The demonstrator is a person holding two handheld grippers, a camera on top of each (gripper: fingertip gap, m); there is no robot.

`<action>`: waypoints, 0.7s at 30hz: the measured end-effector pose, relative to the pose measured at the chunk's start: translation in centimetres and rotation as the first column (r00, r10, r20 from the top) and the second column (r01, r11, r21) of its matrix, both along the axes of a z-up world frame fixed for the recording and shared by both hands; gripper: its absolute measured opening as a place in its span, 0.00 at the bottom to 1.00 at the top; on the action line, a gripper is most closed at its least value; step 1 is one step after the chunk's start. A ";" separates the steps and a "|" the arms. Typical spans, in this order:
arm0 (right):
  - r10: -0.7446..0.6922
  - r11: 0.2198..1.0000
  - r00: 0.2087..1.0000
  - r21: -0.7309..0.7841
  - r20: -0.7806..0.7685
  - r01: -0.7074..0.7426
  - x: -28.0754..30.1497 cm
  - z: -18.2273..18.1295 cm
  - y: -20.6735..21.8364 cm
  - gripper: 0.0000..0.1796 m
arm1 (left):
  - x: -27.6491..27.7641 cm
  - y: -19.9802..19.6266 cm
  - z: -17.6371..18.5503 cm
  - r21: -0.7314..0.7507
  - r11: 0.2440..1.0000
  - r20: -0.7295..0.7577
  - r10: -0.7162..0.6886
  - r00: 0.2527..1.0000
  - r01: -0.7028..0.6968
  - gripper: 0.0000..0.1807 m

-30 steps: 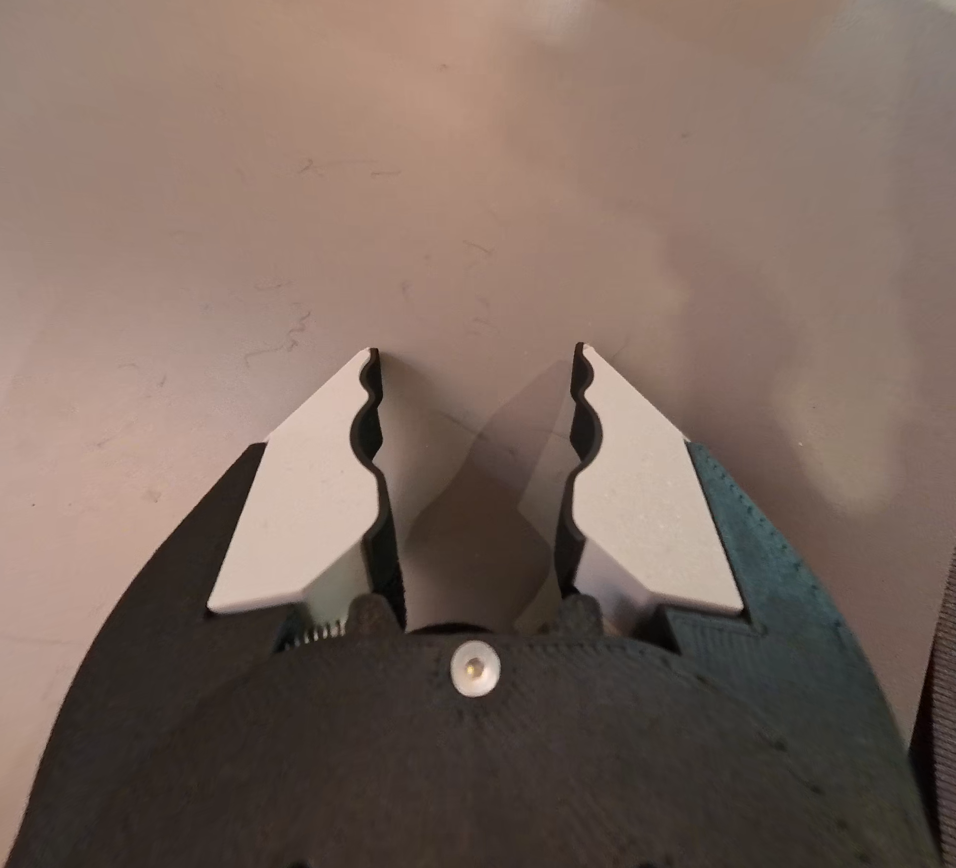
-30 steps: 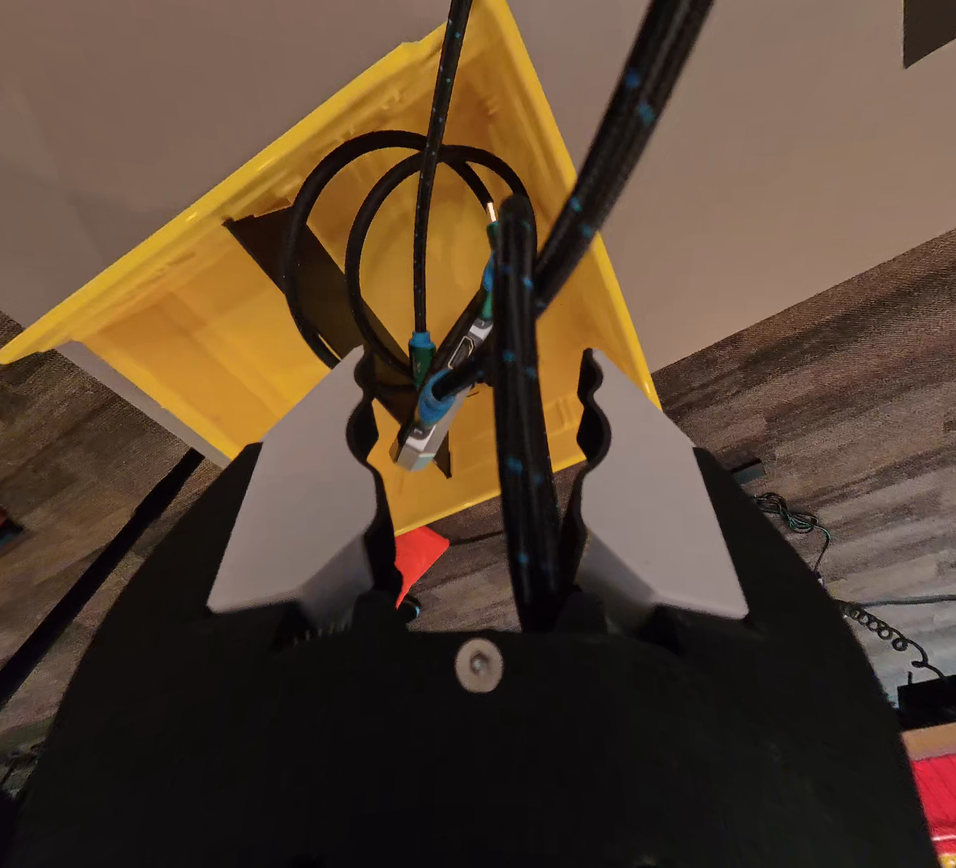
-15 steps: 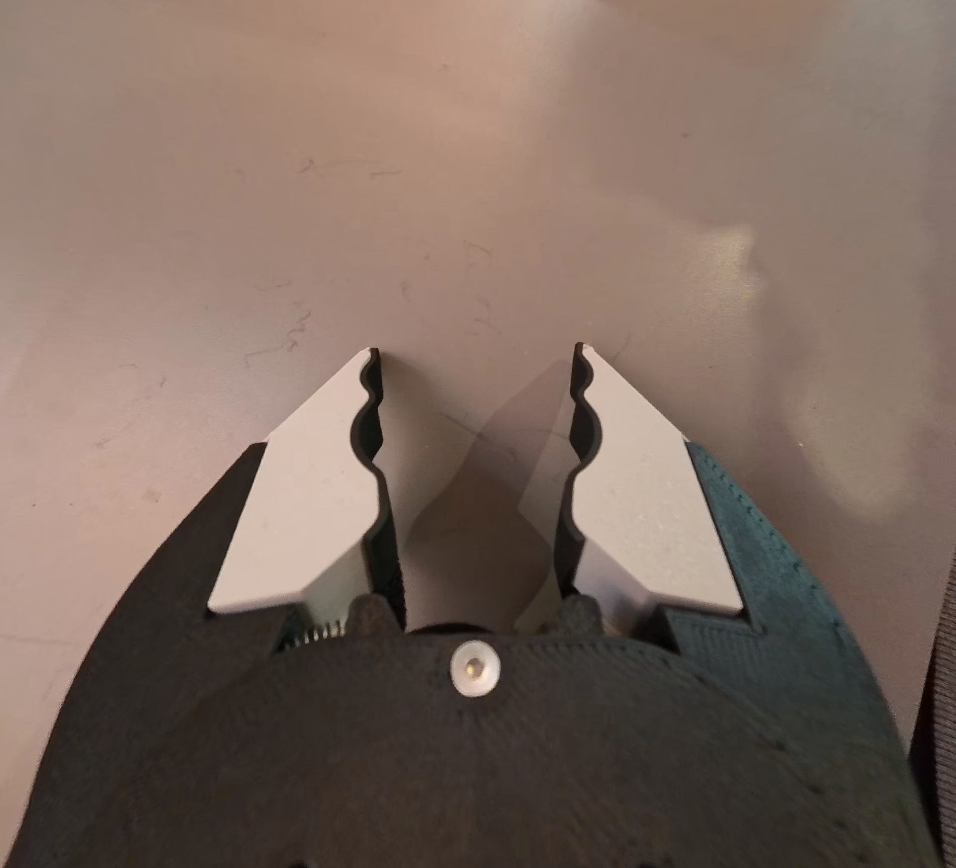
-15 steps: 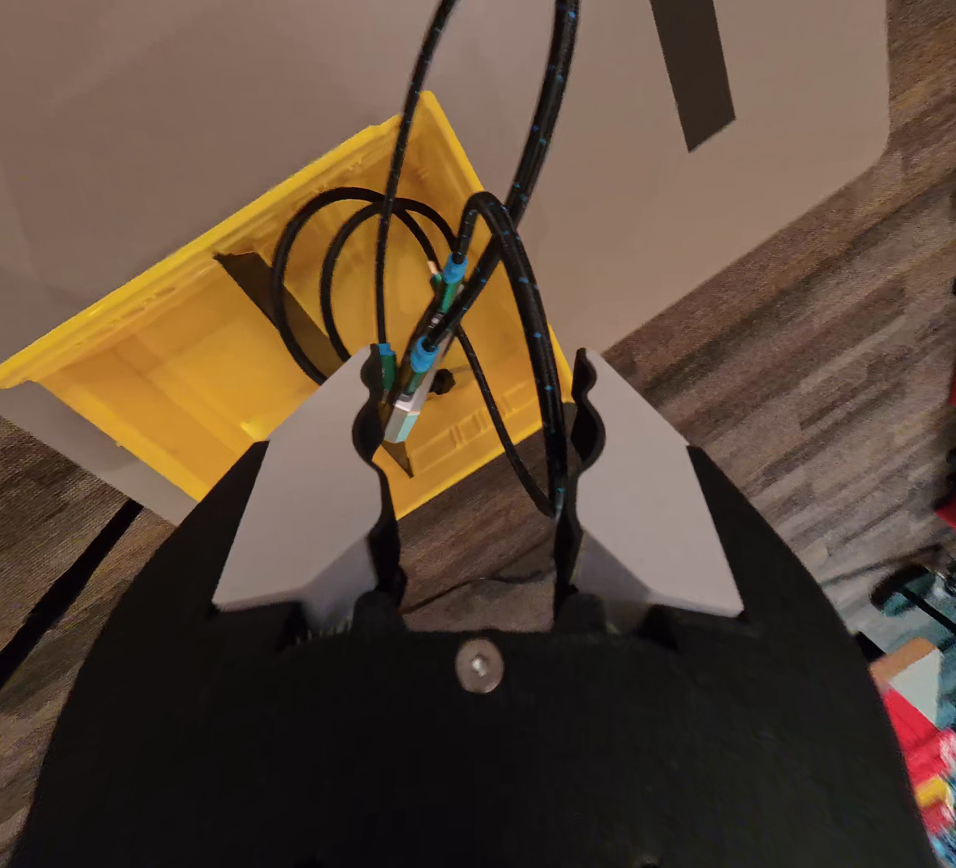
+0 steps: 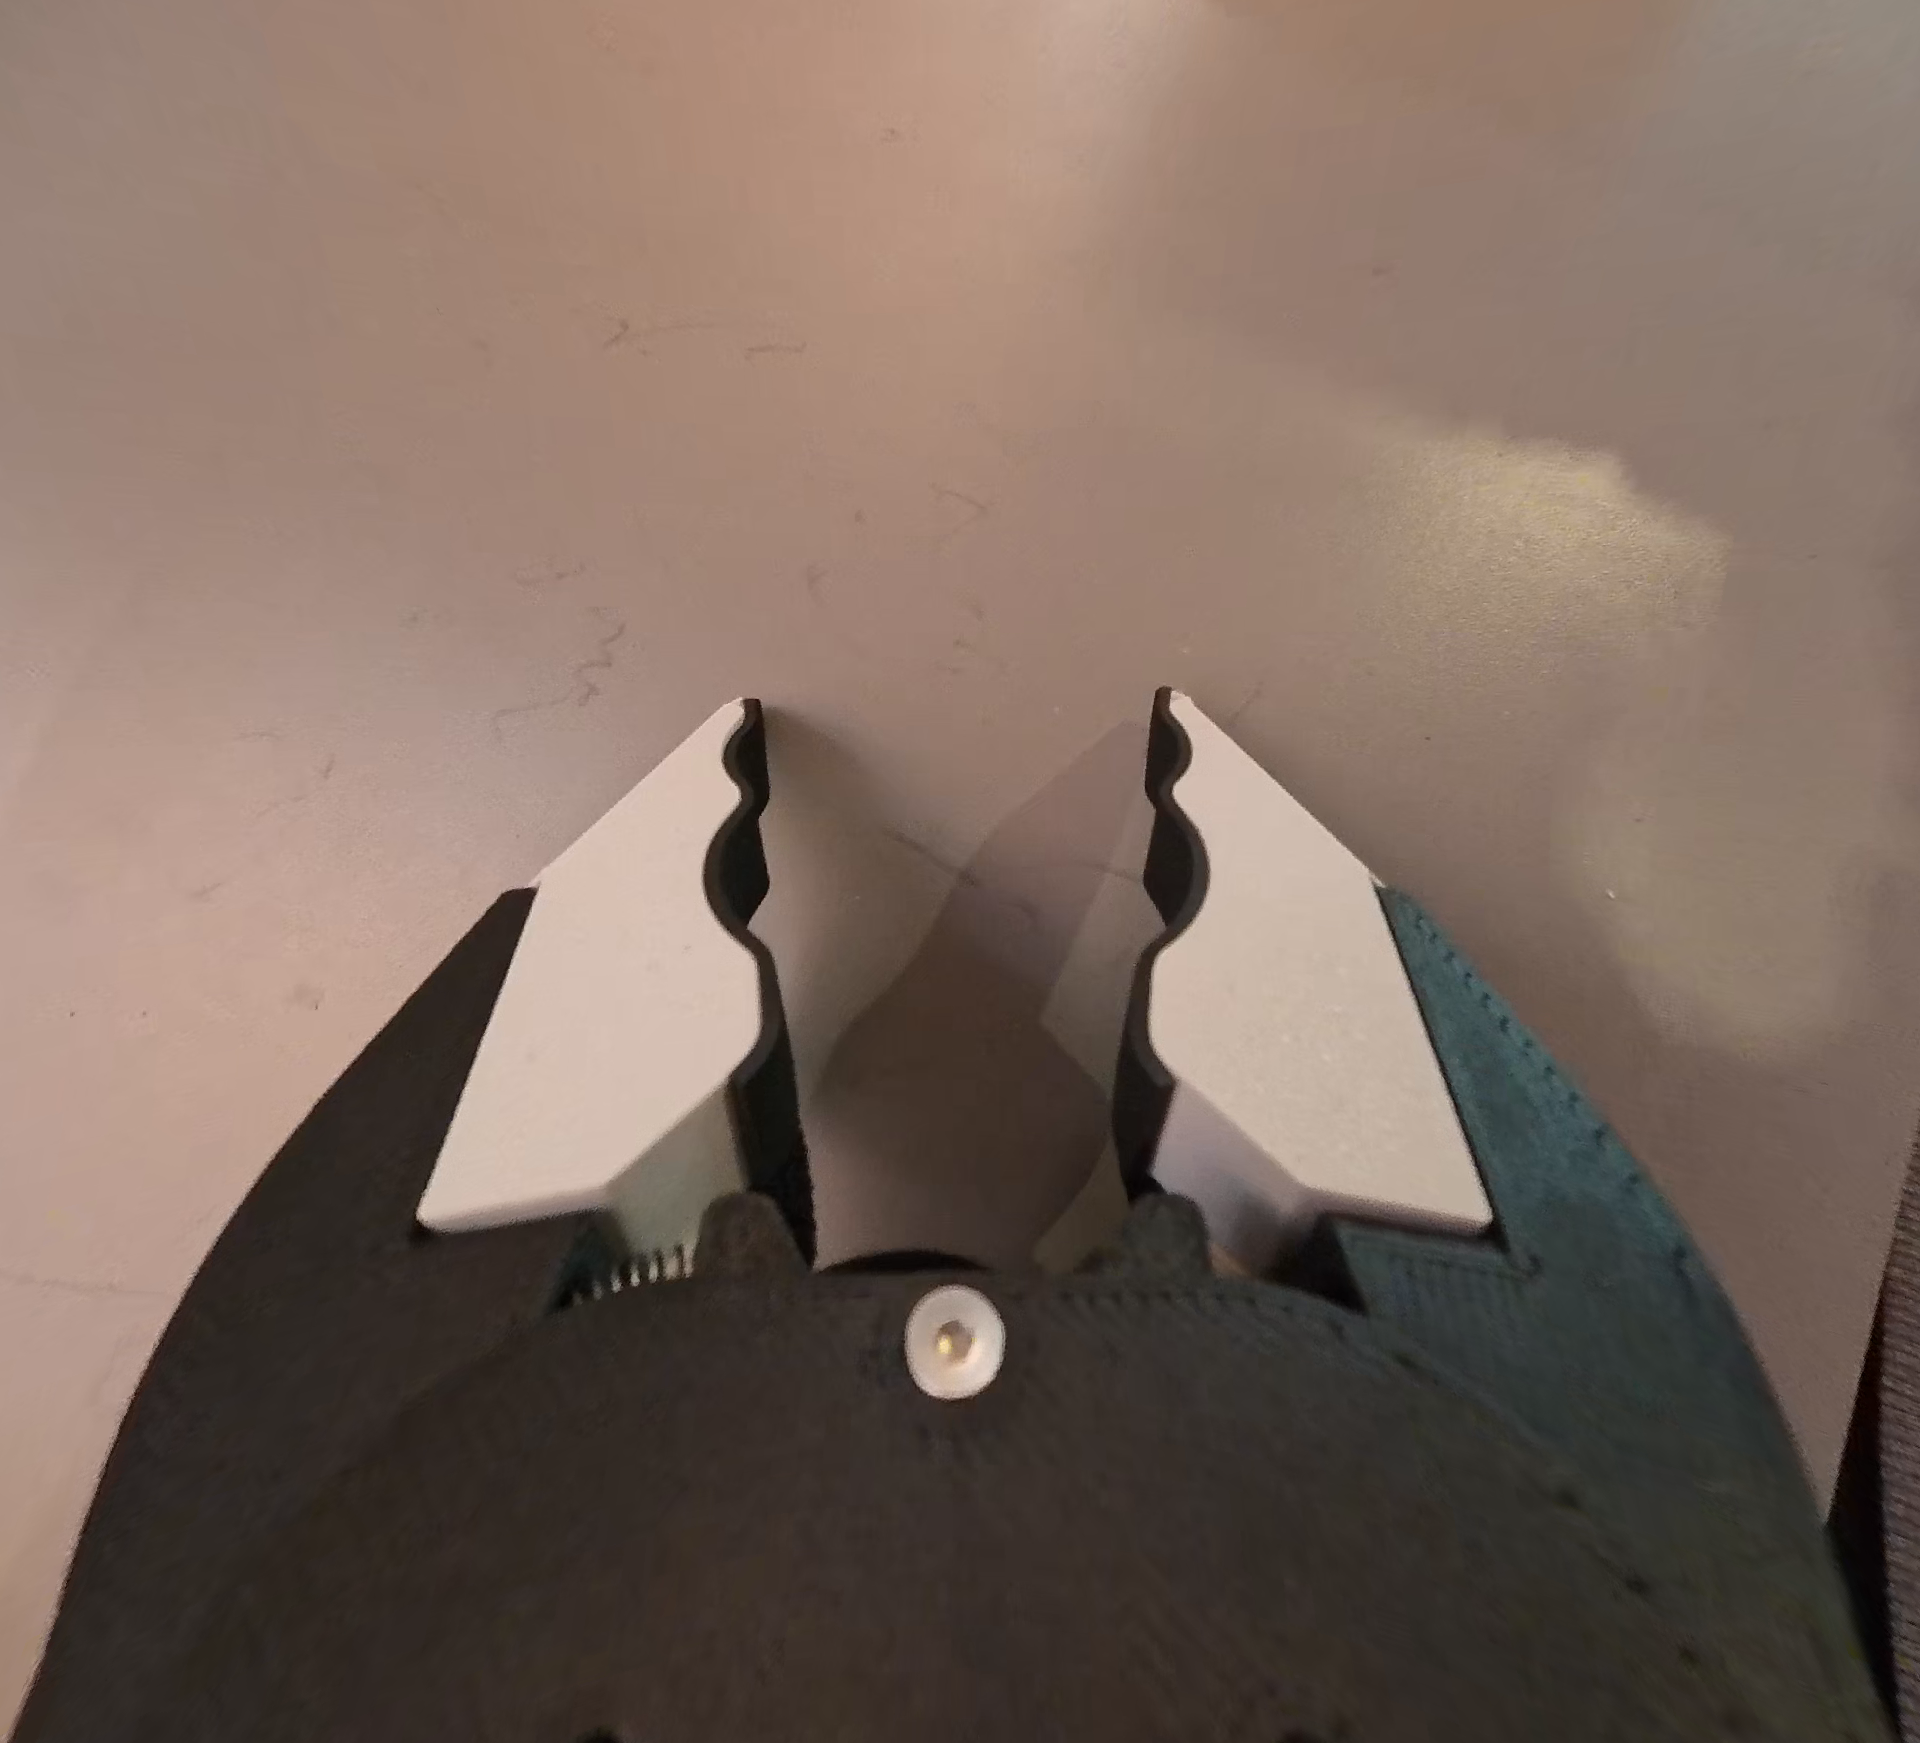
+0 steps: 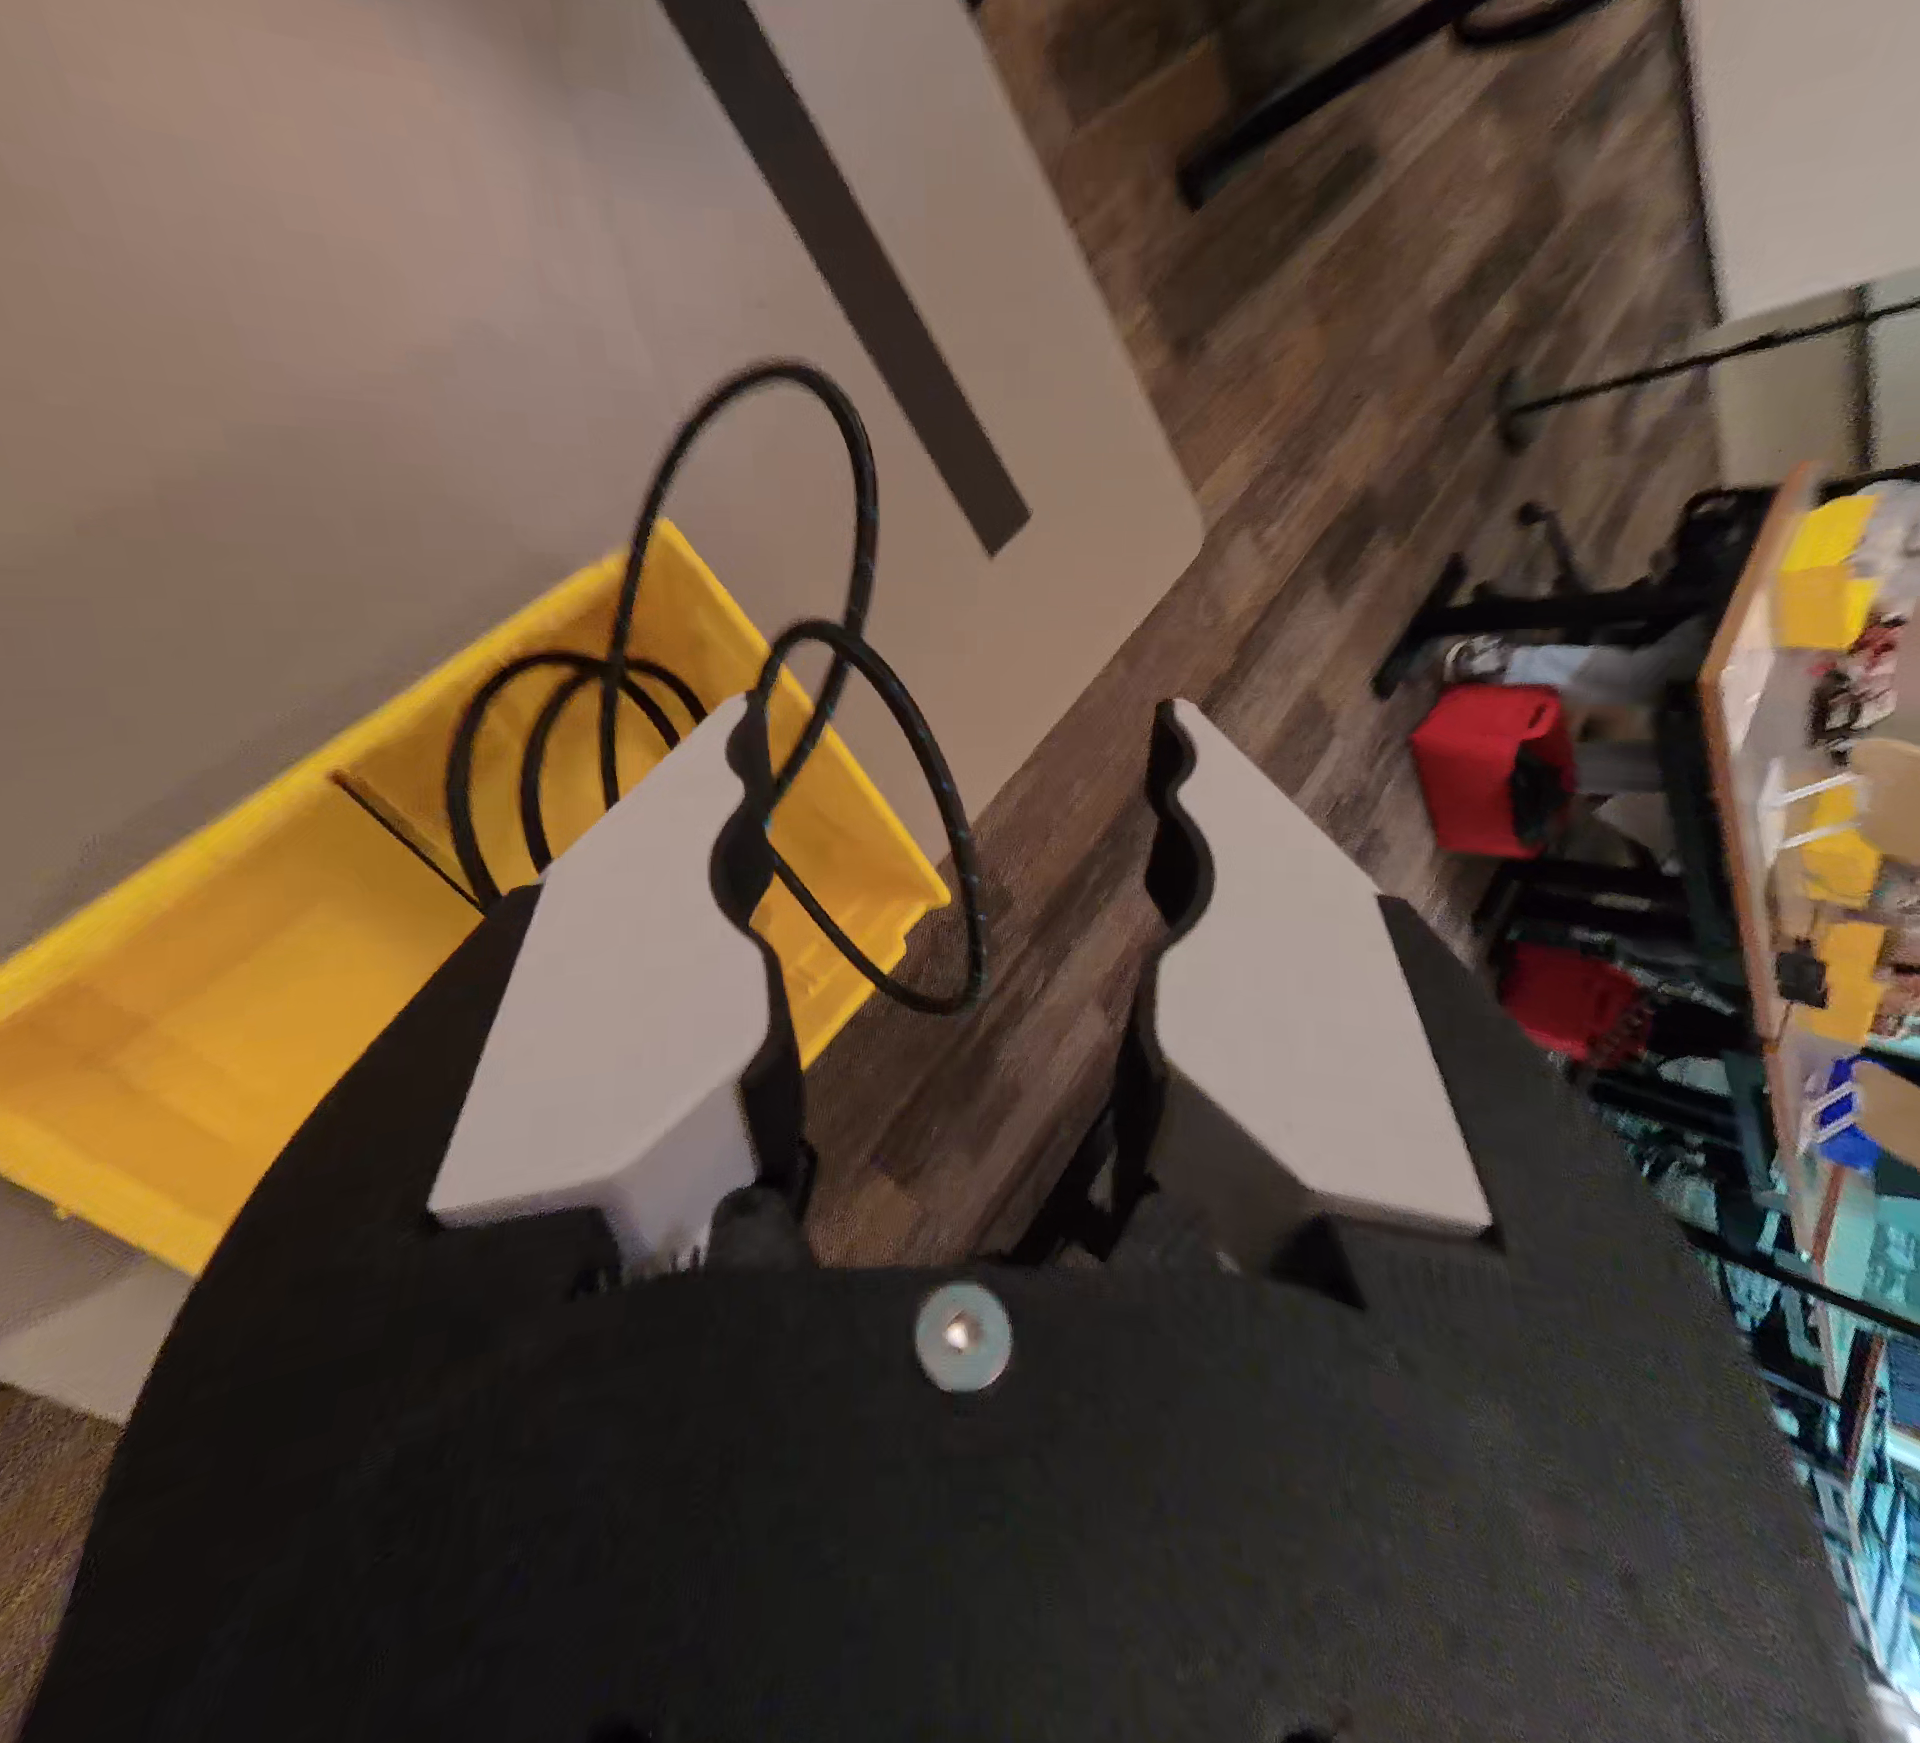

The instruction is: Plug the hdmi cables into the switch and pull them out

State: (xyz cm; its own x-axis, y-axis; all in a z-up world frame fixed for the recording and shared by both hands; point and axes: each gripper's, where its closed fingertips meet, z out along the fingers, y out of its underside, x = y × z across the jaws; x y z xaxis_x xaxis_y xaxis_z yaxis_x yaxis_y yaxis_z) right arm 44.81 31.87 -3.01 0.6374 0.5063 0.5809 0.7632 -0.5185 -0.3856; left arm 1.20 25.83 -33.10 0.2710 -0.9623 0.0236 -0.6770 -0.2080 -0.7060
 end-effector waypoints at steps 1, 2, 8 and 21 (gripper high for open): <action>0.023 0.999 1.000 0.041 -0.010 -0.023 -1.6 0.8 -0.6 0.37 | 0.0 0.0 0.0 0.001 1.000 0.000 0.000 1.000 0.000 0.40; 0.056 0.995 0.998 0.079 -0.025 -0.054 -3.5 1.5 -1.3 0.35 | 0.0 0.0 0.0 0.000 1.000 0.000 0.001 1.000 -0.001 0.40; 0.218 0.956 0.971 0.221 -0.102 -0.192 -13.9 1.4 -5.9 0.11 | 0.0 0.0 0.0 0.005 1.000 -0.003 0.001 1.000 -0.001 0.40; 0.376 0.913 0.711 0.368 -0.593 -0.176 -31.6 -5.5 -8.0 0.11 | -0.1 -0.2 1.8 0.041 0.999 0.060 -0.010 0.998 0.008 0.38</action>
